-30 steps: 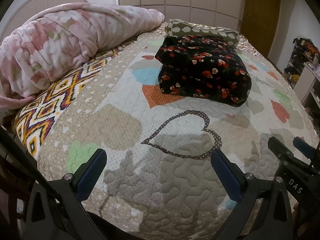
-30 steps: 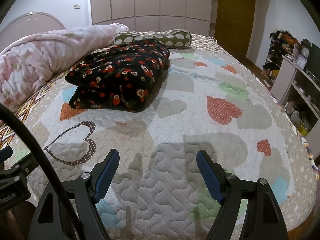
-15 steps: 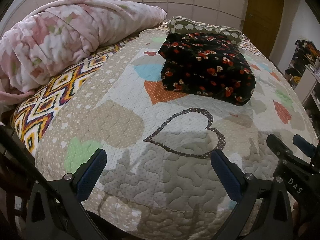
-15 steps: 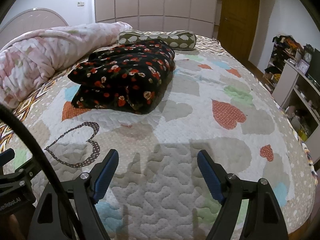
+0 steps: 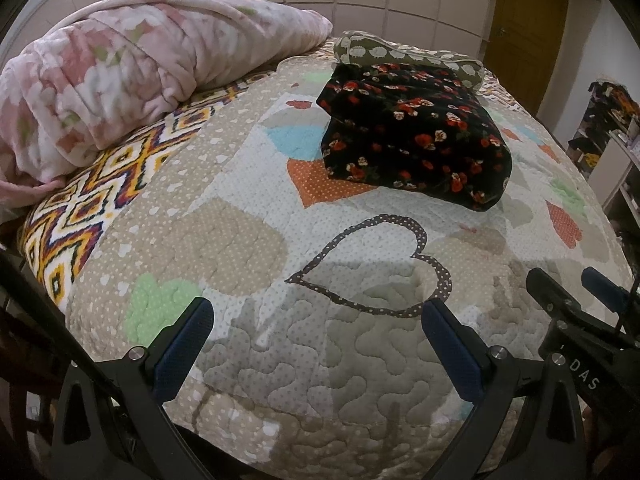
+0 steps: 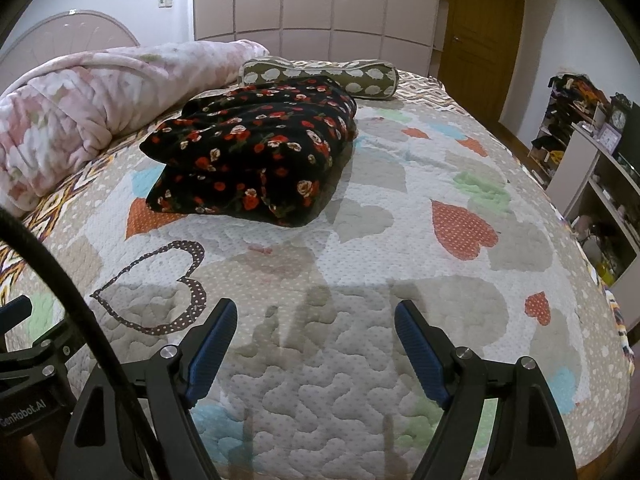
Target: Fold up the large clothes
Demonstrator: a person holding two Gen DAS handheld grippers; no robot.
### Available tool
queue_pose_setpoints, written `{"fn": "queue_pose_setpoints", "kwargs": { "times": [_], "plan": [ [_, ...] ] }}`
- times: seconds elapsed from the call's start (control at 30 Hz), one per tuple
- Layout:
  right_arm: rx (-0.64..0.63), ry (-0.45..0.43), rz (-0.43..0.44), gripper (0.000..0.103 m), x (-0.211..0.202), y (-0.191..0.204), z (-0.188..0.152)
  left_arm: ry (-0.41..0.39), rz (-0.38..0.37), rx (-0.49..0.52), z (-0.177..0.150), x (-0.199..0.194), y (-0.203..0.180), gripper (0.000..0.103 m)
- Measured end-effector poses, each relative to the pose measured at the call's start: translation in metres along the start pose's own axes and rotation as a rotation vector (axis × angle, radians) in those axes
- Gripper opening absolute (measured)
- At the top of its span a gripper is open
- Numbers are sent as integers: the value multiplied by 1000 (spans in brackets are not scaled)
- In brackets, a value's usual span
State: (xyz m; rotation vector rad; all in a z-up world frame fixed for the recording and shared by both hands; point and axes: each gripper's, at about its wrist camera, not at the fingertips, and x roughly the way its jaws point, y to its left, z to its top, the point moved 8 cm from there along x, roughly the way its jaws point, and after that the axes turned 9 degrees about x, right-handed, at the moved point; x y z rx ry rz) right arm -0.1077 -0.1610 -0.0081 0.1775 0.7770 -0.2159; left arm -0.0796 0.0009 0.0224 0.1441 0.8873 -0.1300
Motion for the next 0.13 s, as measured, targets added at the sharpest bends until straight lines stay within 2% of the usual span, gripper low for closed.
{"fn": "queue_pose_setpoints", "kwargs": {
  "times": [0.13],
  "plan": [
    [-15,9,2,85,4,6,1,-13,11,30,3,1,-2,103]
  ]
}}
